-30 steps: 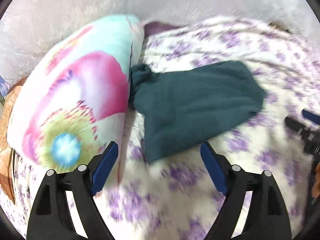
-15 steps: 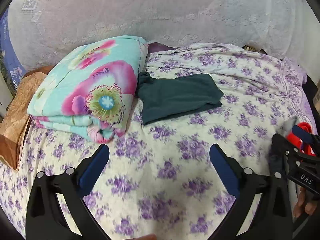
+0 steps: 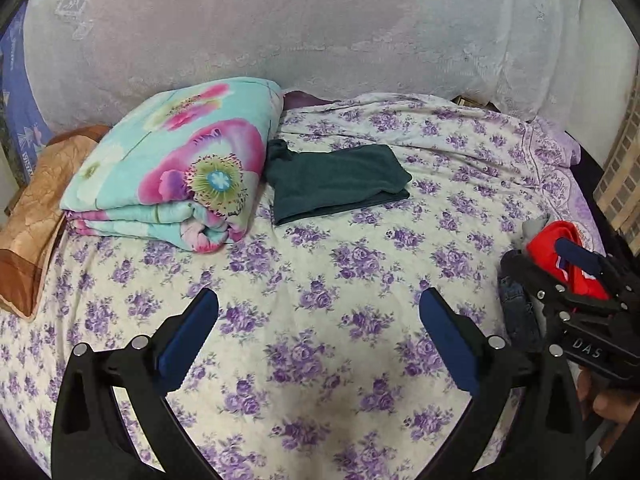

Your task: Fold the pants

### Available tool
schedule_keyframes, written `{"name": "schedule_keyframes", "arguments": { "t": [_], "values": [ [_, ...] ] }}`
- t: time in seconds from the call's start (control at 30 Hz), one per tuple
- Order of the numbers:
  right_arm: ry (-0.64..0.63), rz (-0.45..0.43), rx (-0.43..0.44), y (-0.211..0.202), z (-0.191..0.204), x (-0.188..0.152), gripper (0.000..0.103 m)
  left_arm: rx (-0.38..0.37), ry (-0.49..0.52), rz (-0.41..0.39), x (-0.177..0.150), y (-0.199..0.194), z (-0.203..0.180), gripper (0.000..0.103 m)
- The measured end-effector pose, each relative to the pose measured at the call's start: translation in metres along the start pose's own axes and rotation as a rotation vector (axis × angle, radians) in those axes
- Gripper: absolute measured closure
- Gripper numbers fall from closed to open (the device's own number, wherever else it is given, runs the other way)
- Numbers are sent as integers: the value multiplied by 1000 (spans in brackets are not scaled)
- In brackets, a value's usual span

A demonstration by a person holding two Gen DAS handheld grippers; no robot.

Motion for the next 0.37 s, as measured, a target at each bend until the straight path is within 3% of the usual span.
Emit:
{"name": "schedule_keyframes", "arguments": {
  "t": [0.37],
  "values": [
    [-27,-3,-18,-10,17,-9,5,62,-41,14,-2,-11,17,5]
  ]
}}
Point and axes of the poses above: each gripper's, at about its wrist camera, not at the fingertips, and y roughly the way its jaws point, z to its left, x to its top, the point moved 5 cm from there along y, roughly the way its jaws point, and after that the axes turned 14 degrees about x, right-handed, at the moved point
